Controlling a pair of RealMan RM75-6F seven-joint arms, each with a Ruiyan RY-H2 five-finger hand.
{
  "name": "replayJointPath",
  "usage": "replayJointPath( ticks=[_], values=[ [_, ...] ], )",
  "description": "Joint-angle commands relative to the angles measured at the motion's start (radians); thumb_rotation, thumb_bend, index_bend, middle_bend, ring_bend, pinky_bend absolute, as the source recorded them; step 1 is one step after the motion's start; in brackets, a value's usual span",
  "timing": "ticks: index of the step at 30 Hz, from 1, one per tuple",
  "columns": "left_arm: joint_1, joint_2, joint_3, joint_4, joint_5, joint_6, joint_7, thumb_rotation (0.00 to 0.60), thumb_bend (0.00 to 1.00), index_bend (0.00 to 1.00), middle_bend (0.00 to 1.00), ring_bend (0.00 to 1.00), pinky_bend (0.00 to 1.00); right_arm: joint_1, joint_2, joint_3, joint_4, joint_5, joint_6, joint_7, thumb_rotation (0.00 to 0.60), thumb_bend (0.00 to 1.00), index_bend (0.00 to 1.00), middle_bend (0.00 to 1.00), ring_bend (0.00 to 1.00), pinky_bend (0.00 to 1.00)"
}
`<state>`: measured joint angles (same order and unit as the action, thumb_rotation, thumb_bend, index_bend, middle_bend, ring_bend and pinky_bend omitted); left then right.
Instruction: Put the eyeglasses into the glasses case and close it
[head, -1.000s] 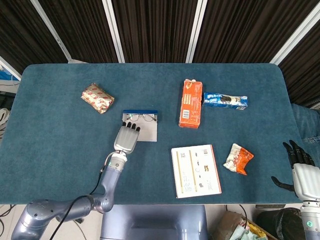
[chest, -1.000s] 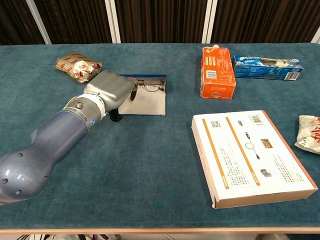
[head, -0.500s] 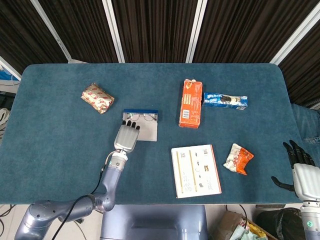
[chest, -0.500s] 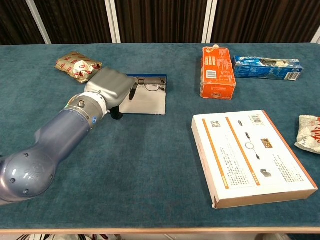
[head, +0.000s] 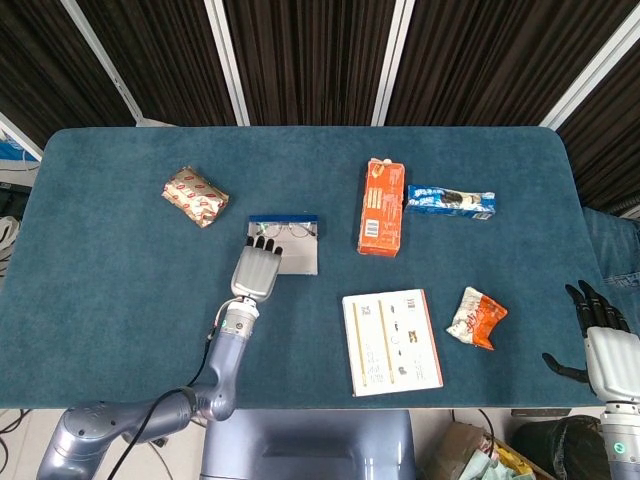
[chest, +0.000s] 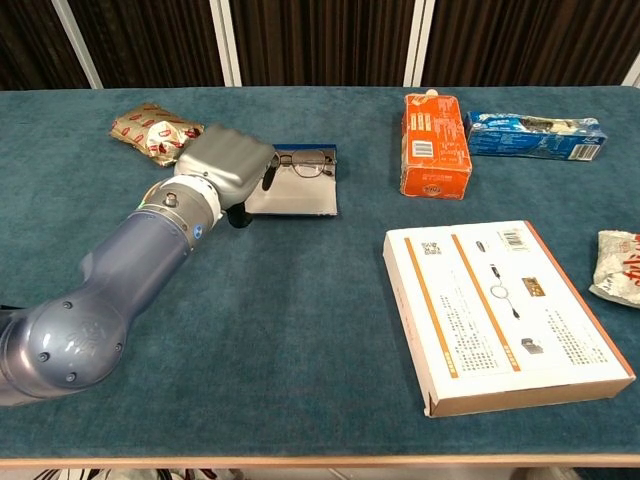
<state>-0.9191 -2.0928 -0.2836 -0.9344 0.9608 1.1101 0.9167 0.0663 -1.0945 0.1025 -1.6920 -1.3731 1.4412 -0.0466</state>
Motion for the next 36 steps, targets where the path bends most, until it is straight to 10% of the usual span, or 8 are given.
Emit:
replayJointPath(
  ticks=[1,19,36],
  values=[
    [-0.005,-0.003,-0.009,0.006,0.003,0.004,0.001,0.600,0.28,0.41,0.32,0.25,0.31,0.000,0.000,0.000,0.000,0.000,0.000,0.000,0.600,0.24,0.06,0.04,0.11,0.16],
    [-0.075,-0.043,-0.114,0.144,-0.009,0.011,-0.021,0.600,0.33,0.43,0.32,0.25,0.31,-0.001,0.000,0.000,-0.002,0.003,0.000,0.000,0.600,0.24,0.06,0.04,0.11,0.16],
    [-0.086,-0.100,-0.106,0.299,0.007,-0.044,-0.088,0.600,0.36,0.47,0.32,0.25,0.31,-0.002,0.001,0.001,-0.004,0.005,0.000,0.002,0.600,0.24,0.06,0.04,0.11,0.16]
  ],
)
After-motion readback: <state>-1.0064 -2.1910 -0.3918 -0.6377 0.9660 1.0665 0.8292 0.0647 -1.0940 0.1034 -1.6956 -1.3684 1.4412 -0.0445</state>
